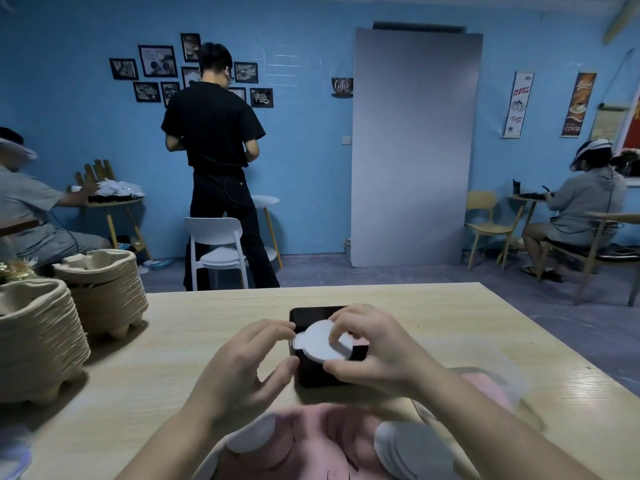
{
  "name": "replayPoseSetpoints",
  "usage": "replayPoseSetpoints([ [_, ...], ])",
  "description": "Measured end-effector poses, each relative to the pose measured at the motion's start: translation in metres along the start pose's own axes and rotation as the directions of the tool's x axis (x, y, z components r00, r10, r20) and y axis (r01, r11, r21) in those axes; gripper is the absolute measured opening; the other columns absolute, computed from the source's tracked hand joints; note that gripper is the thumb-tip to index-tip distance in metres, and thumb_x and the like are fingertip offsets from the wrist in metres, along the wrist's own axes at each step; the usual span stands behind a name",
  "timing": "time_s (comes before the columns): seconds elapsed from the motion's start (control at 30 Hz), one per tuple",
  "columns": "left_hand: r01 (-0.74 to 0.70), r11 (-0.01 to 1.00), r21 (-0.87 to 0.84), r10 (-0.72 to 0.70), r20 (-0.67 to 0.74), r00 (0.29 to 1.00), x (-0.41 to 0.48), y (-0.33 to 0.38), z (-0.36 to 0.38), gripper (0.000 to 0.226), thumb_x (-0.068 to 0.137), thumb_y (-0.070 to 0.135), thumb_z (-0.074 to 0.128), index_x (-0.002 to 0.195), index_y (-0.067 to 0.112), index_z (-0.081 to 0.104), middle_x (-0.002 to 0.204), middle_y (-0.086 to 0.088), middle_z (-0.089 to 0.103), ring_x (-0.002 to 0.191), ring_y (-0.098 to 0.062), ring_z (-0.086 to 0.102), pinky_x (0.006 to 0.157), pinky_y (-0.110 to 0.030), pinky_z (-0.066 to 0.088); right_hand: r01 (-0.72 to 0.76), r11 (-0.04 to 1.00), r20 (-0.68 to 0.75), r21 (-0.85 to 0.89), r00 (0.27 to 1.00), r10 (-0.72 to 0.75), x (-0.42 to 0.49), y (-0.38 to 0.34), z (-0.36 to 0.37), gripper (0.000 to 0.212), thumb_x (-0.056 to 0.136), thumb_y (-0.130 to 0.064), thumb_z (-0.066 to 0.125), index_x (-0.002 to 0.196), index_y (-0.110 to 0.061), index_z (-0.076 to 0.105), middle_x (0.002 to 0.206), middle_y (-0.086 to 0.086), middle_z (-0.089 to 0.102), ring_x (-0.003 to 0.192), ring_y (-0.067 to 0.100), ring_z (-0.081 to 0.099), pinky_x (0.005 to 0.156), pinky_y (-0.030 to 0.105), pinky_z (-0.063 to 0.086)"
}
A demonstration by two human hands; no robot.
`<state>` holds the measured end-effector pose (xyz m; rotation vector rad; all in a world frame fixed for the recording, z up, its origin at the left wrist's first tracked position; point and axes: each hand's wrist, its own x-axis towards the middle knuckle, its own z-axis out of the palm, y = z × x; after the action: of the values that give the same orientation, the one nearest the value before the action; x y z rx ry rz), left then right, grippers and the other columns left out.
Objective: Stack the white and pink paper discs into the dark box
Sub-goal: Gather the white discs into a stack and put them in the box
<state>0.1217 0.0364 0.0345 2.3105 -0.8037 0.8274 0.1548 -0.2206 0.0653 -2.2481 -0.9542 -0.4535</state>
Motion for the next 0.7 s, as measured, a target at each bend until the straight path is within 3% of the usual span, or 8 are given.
replayPoseSetpoints([
  [0.1,0.008,0.996,0.087,-0.008,0.0,1.0,0.001,-0.015,0.007,0.03,0.097,0.04,0.055,0.121,0.026,0.067,0.132,0.017,0.063,0.123,-0.005,0.059,0.099,-0.026,0.049,-0.059,0.998,-0.02,-0.02,0.998,0.058,0.025,0.008,-0.003,0.025,0.072,-0.043,0.077,0.085,-0.026,0.064,0.09,-0.012,0.062,0.083,0.003,0.052,0.072,0.02,0.041],
  [0.2,-0.04,0.985,0.167,0.028,0.073,0.997,-0.005,-0.029,0.017,0.037,0.097,0.042,0.055,0.129,0.026,0.067,0.138,0.013,0.061,0.125,-0.01,0.059,0.098,-0.032,0.052,-0.113,0.988,0.043,-0.108,0.992,0.119,0.046,0.017,0.0,0.025,0.076,-0.042,0.079,0.087,-0.027,0.062,0.077,-0.017,0.052,0.075,-0.003,0.049,0.064,0.017,0.033],
  [0.3,-0.057,0.973,0.222,0.035,0.105,0.994,-0.011,-0.035,0.022,0.045,0.096,0.046,0.055,0.136,0.026,0.063,0.143,0.011,0.06,0.125,-0.012,0.06,0.098,-0.03,0.051,-0.155,0.968,0.146,-0.2,0.972,0.186,0.063,0.028,0.009,0.029,0.075,-0.052,0.074,0.087,-0.031,0.058,0.08,-0.018,0.052,0.078,-0.002,0.049,0.065,0.023,0.037],
  [0.43,-0.043,0.975,0.217,0.016,0.126,0.992,-0.015,-0.035,0.025,0.052,0.097,0.048,0.055,0.145,0.028,0.055,0.15,0.012,0.054,0.133,-0.009,0.054,0.101,-0.027,0.05,-0.162,0.947,0.227,-0.277,0.947,0.228,0.073,0.035,0.021,0.033,0.076,-0.054,0.076,0.087,-0.028,0.059,0.087,-0.013,0.058,0.086,0.012,0.054,0.071,0.034,0.05],
  [0.57,-0.025,0.978,0.205,-0.004,0.139,0.99,-0.018,-0.035,0.025,0.055,0.096,0.048,0.056,0.147,0.028,0.053,0.153,0.012,0.051,0.135,-0.008,0.052,0.103,-0.027,0.05,-0.179,0.946,0.262,-0.27,0.932,0.251,0.076,0.034,0.028,0.036,0.078,-0.053,0.082,0.088,-0.023,0.065,0.084,-0.012,0.058,0.077,0.007,0.05,0.06,0.024,0.036],
  [0.7,-0.007,0.982,0.19,-0.019,0.135,0.991,-0.019,-0.035,0.027,0.054,0.097,0.049,0.055,0.146,0.028,0.052,0.153,0.012,0.051,0.133,-0.009,0.053,0.1,-0.028,0.052,-0.212,0.926,0.338,-0.312,0.886,0.317,0.083,0.033,0.034,0.034,0.079,-0.05,0.084,0.085,-0.02,0.069,0.08,-0.009,0.057,0.073,0.009,0.052,0.059,0.027,0.038],
])
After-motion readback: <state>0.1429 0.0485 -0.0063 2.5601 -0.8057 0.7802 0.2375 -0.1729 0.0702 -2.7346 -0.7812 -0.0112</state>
